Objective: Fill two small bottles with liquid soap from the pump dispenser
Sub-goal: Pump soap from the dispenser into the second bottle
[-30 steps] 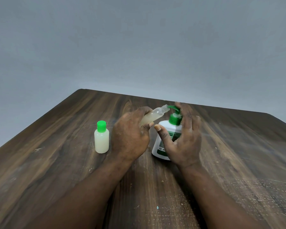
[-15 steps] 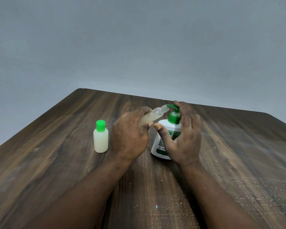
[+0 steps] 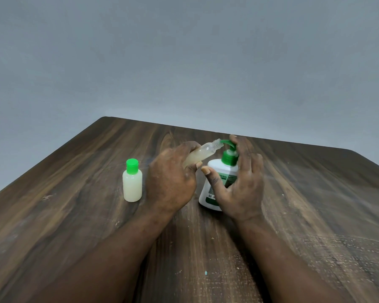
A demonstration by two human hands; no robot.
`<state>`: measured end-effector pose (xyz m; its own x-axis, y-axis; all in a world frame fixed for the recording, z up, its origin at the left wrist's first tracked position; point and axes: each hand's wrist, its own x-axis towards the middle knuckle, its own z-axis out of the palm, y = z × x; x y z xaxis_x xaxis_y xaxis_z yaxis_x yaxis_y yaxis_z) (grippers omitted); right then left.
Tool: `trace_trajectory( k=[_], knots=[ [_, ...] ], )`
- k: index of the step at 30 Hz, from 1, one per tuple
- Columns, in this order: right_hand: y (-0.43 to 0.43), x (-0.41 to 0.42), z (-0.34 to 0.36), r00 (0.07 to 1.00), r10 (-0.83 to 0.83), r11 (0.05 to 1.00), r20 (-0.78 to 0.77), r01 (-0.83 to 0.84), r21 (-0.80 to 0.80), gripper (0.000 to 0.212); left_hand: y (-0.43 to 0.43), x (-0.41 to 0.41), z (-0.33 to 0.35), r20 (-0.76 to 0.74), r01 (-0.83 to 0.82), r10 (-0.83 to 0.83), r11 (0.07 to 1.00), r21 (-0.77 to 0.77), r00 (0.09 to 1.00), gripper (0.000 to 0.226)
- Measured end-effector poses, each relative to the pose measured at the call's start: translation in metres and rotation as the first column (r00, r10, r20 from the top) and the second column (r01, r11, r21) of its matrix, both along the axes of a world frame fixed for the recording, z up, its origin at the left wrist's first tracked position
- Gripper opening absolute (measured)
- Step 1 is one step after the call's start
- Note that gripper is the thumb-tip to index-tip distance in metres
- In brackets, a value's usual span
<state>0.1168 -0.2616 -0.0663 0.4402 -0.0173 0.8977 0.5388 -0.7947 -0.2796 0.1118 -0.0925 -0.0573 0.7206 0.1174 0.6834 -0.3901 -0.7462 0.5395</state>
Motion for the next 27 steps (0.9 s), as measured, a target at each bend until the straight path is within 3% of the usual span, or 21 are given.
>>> trace_trajectory(
  k=[27],
  knots=[
    [0.0014, 0.0025, -0.0028, 1.000, -0.008, 1.000, -0.004, 0.008, 0.017, 0.087, 0.0013, 0.0050, -0.0013, 0.026, -0.017, 0.017, 1.000, 0.017, 1.000, 0.033]
  ],
)
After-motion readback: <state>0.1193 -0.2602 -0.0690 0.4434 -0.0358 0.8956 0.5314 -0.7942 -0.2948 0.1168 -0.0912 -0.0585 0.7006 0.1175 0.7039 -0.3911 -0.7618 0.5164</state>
